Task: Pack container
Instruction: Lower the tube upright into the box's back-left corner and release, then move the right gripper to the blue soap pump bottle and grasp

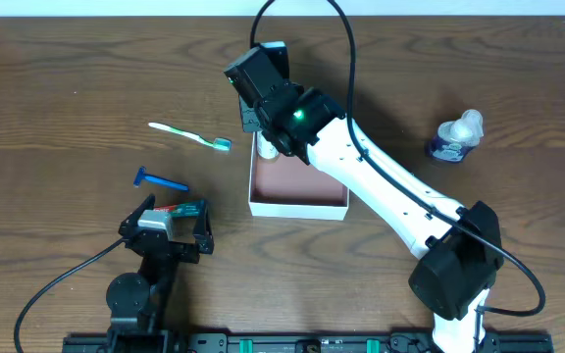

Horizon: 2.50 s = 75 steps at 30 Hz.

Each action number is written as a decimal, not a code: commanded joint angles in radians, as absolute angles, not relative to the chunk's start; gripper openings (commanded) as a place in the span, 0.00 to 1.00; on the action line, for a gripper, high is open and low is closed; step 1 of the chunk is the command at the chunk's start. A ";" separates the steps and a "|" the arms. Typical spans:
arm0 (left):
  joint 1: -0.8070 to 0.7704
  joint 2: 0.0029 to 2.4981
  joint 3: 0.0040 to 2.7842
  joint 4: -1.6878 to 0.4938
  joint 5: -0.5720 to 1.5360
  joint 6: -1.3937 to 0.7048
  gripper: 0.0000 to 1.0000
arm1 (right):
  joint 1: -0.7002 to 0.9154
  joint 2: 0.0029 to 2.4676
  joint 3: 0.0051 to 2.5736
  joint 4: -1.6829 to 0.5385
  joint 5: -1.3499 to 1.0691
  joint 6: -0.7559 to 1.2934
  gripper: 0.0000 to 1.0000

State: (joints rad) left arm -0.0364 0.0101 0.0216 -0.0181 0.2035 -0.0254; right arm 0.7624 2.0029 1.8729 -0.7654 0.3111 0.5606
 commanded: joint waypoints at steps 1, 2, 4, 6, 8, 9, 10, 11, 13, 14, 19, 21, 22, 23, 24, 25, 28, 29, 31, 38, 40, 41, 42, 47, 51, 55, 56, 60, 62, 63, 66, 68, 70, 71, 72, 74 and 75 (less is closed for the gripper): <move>-0.041 0.004 0.004 -0.051 0.221 -0.022 0.98 | 0.772 2.008 1.887 -0.778 0.367 0.624 0.02; -0.041 0.004 0.004 -0.051 0.221 -0.022 0.98 | 0.772 2.008 1.887 -0.778 0.367 0.625 0.02; -0.041 0.004 0.004 -0.051 0.220 -0.022 0.98 | 0.772 2.008 1.887 -0.778 0.370 0.636 0.01; -0.041 0.004 0.004 -0.051 0.220 -0.022 0.98 | 0.772 2.008 1.887 -0.778 0.371 0.636 0.02; -0.041 0.004 0.004 -0.051 0.220 -0.022 0.98 | 0.772 2.008 1.887 -0.778 0.371 0.644 0.02; -0.041 0.004 0.004 -0.051 0.220 -0.022 0.98 | 0.772 2.008 1.887 -0.778 0.371 0.644 0.01; -0.041 0.004 0.004 -0.051 0.220 -0.022 0.98 | 0.772 2.008 1.887 -0.778 0.372 0.649 0.01; -0.041 0.004 0.004 -0.051 0.221 -0.022 0.98 | 0.772 2.008 1.887 -0.778 0.377 0.655 0.01; -0.041 0.004 0.004 -0.051 0.221 -0.022 0.98 | 0.772 2.008 1.887 -0.775 0.379 0.657 0.01; -0.041 0.004 0.004 -0.051 0.220 -0.022 0.98 | 0.772 2.008 1.887 -0.774 0.379 0.657 0.02; -0.041 0.004 0.004 -0.051 0.220 -0.022 0.98 | 0.772 2.008 1.887 -0.771 0.397 0.656 0.02; -0.041 0.004 0.004 -0.051 0.220 -0.022 0.98 | 0.772 2.008 1.888 -0.763 0.397 0.640 0.02; -0.041 0.004 0.004 -0.051 0.221 -0.022 0.98 | 0.772 2.008 1.888 -0.759 0.397 0.632 0.02; -0.041 0.004 0.004 -0.051 0.220 -0.023 0.98 | 0.772 2.008 1.888 -0.758 0.397 0.630 0.02; -0.041 0.004 0.004 -0.051 0.220 -0.022 0.98 | 0.772 2.008 1.888 -0.756 0.397 0.628 0.02; -0.041 0.004 0.004 -0.051 0.220 -0.022 0.98 | 0.772 2.008 1.888 -0.751 0.396 0.621 0.01; -0.041 0.004 0.004 -0.051 0.220 -0.022 0.98 | 0.773 2.008 1.888 -0.744 0.396 0.611 0.02; -0.041 0.004 0.004 -0.051 0.220 -0.022 0.98 | 0.773 2.008 1.888 -0.742 0.396 0.604 0.02; -0.041 0.004 0.004 -0.051 0.220 -0.023 0.98 | 0.773 2.008 1.888 -0.740 0.396 0.603 0.02; -0.041 0.004 0.004 -0.051 0.220 -0.022 0.98 | 0.773 2.008 1.888 -0.729 0.392 0.586 0.01; -0.041 0.004 0.004 -0.051 0.220 -0.022 0.98 | 0.773 2.008 1.888 -0.726 0.392 0.586 0.07; -0.041 0.004 0.004 -0.051 0.220 -0.022 0.98 | 0.774 2.008 1.888 -0.726 0.390 0.586 0.15; -0.041 0.004 0.004 -0.051 0.220 -0.023 0.98 | 0.774 2.008 1.888 -0.725 0.388 0.586 0.25; -0.041 0.004 0.004 -0.051 0.220 -0.022 0.98 | 0.774 2.008 1.888 -0.727 0.384 0.586 0.35; -0.041 0.004 0.004 -0.051 0.220 -0.022 0.98 | 0.773 2.008 1.888 -0.729 0.385 0.581 0.36; -0.041 0.004 0.004 -0.051 0.220 -0.022 0.98 | 0.774 1.999 1.900 -0.725 0.378 0.533 0.46; -0.041 0.004 0.004 -0.051 0.220 -0.022 0.98 | 0.773 1.989 1.908 -0.726 0.366 0.510 0.46; -0.041 0.004 0.004 -0.051 0.220 -0.022 0.98 | 0.773 1.929 1.951 -0.748 0.335 0.453 0.54; -0.041 0.004 0.004 -0.051 0.220 -0.022 0.98 | 0.768 1.889 1.980 -0.783 0.338 0.438 0.63; -0.041 0.004 0.004 -0.051 0.220 -0.022 0.98 | 0.761 1.867 1.995 -0.807 0.341 0.431 0.69; -0.041 0.004 0.004 -0.051 0.220 -0.022 0.98 | 0.713 1.797 2.016 -0.902 0.345 0.421 0.75; -0.041 0.004 0.004 -0.051 0.220 -0.022 0.98 | 0.661 1.762 2.016 -0.966 0.344 0.422 0.75; -0.041 0.004 0.004 -0.051 0.220 -0.022 0.98 | 0.589 1.737 2.016 -1.032 0.344 0.422 0.76; -0.041 0.004 0.004 -0.051 0.220 -0.022 0.98 | 0.545 1.729 2.016 -1.063 0.336 0.422 0.77; -0.041 0.004 0.004 -0.051 0.220 -0.022 0.98 | 0.497 1.724 2.016 -1.094 0.323 0.421 0.78; -0.041 0.004 0.004 -0.051 0.221 -0.022 0.98 | 0.408 1.721 2.015 -1.150 0.302 0.421 0.78; -0.041 0.004 0.004 -0.051 0.220 -0.022 0.98 | 0.368 1.721 2.014 -1.174 0.288 0.421 0.78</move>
